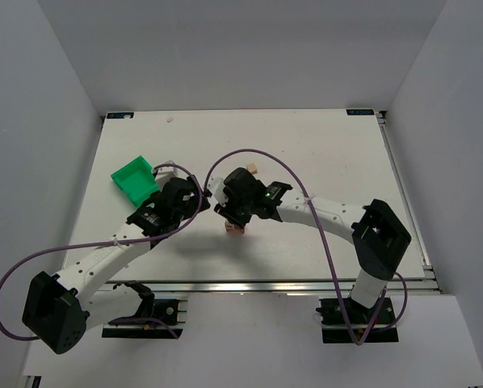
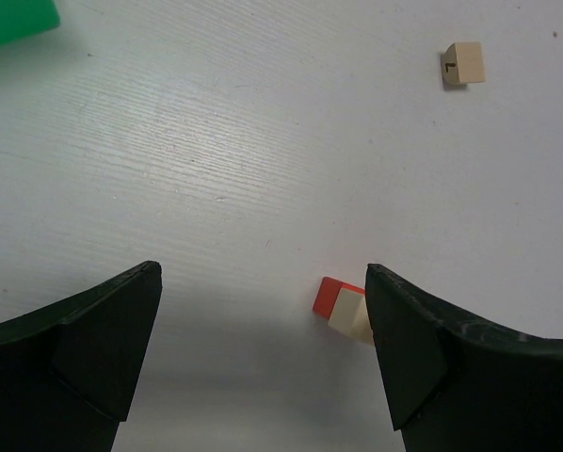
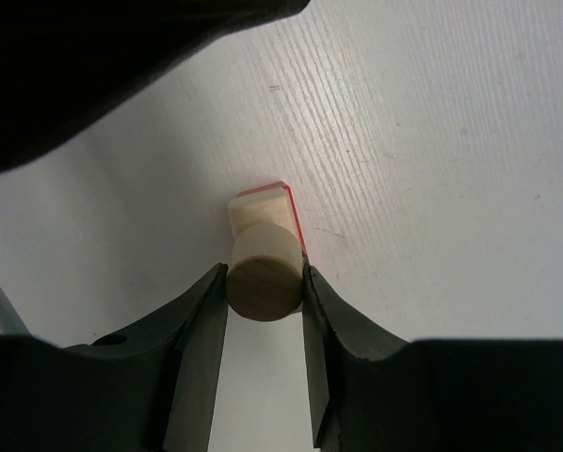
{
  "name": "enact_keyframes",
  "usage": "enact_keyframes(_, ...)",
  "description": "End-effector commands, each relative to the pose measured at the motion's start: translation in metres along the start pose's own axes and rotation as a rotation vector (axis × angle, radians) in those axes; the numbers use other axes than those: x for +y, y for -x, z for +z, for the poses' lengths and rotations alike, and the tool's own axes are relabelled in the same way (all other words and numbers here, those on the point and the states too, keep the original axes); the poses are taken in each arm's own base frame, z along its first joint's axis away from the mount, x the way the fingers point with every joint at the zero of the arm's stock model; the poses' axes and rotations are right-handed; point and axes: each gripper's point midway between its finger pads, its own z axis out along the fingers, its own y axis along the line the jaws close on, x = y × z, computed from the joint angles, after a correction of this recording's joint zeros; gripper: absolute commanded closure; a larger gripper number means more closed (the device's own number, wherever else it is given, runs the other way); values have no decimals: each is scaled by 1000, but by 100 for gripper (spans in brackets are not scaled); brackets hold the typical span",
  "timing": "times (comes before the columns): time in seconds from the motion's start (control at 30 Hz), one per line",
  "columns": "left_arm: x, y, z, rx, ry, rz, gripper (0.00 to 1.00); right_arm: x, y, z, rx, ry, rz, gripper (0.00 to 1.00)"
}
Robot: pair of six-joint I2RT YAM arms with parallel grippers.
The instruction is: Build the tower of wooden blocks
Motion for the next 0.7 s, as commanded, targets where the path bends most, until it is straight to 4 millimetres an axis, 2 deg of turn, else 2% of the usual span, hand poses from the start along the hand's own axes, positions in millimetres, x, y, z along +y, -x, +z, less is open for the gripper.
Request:
enact_keyframes(0.0, 4, 6, -4, -20, 13, 5, 2, -5, 8, -1, 3, -5, -5, 83)
enact_keyframes(0.37, 6, 10, -5, -32, 25, 6, 2, -2, -1, 2, 51, 6, 25, 80)
enact_keyframes(0.67, 7, 8, -4, -29, 26, 11, 2, -8, 1, 2, 55, -25, 34, 73)
